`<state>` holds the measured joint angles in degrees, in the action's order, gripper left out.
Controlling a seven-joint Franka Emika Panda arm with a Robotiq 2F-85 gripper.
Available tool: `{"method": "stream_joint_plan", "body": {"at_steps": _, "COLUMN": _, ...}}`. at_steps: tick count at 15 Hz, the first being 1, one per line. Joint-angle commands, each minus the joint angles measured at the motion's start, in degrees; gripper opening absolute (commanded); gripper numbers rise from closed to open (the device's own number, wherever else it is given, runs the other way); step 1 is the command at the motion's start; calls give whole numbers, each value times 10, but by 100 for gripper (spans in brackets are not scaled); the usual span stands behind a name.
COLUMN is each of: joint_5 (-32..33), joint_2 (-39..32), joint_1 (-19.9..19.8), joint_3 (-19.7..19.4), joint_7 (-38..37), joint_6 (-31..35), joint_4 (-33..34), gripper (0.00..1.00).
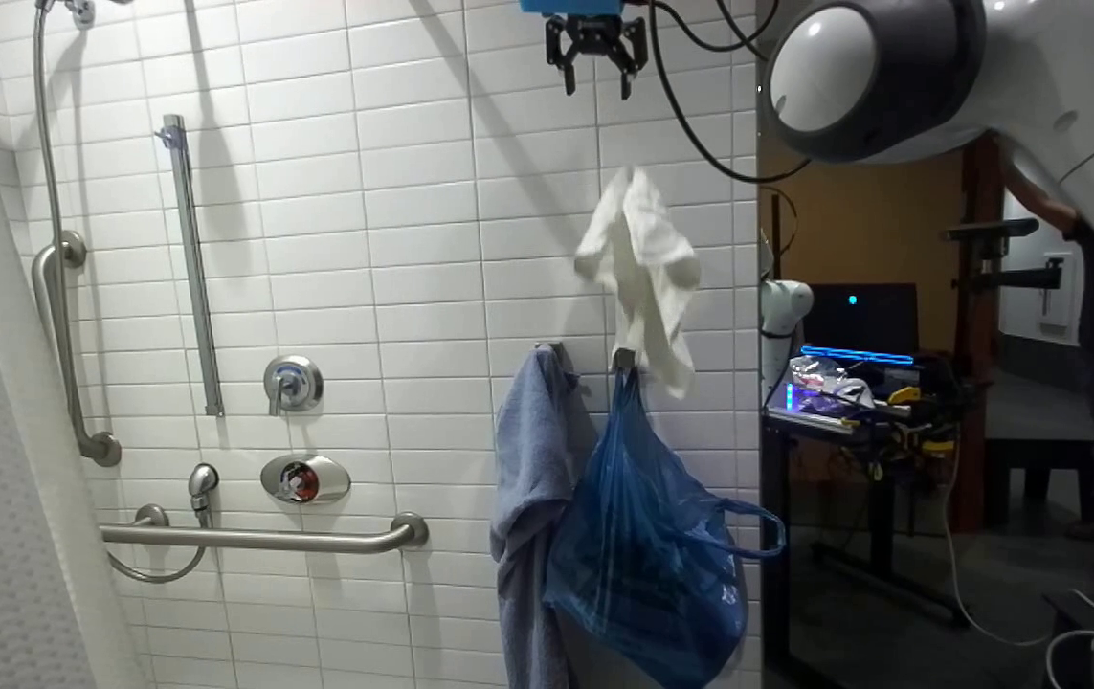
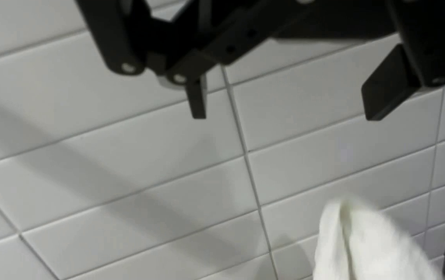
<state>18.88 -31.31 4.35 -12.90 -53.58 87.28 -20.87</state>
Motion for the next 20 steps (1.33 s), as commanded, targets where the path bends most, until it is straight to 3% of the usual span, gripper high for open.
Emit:
{"method": "stream_joint_plan", "body": {"at_steps": 1, "joint_5": -23, "joint_2": 5, "joint_1": -14, "joint_3": 11, "joint_7": 26, "joint_6": -23, "joint_4": 0, "gripper": 100}}
{"method": "stream_joint_plan", "body": {"at_steps": 6, "joint_5": -25, "joint_2": 6, "joint_1": -20, "joint_3": 13, "joint_7": 38, "joint_6": -27, "joint_4": -1, "gripper": 100}}
{"method": "stream_joint_plan", "body": {"at_steps": 9, "joint_5": -10, "joint_2": 3, "joint_1": -16, "joint_3": 2, "joint_7": 20, "joint_6": 32, "joint_4": 0, "gripper": 100}}
{"method": "stream_joint_plan", "body": {"at_steps": 10, "joint_5": -14, "joint_2": 0, "joint_1": -17, "joint_3": 4, "joint_7": 26, "joint_6": 7, "joint_4": 0, "gripper": 100}}
{"method": "stream_joint_plan", "body": {"at_steps": 20, "joint_5": -13, "joint_2": 0, "joint_1": -17, "joint_3": 3, "joint_7": 25, "joint_6": 30, "joint_4": 0, "gripper": 100}}
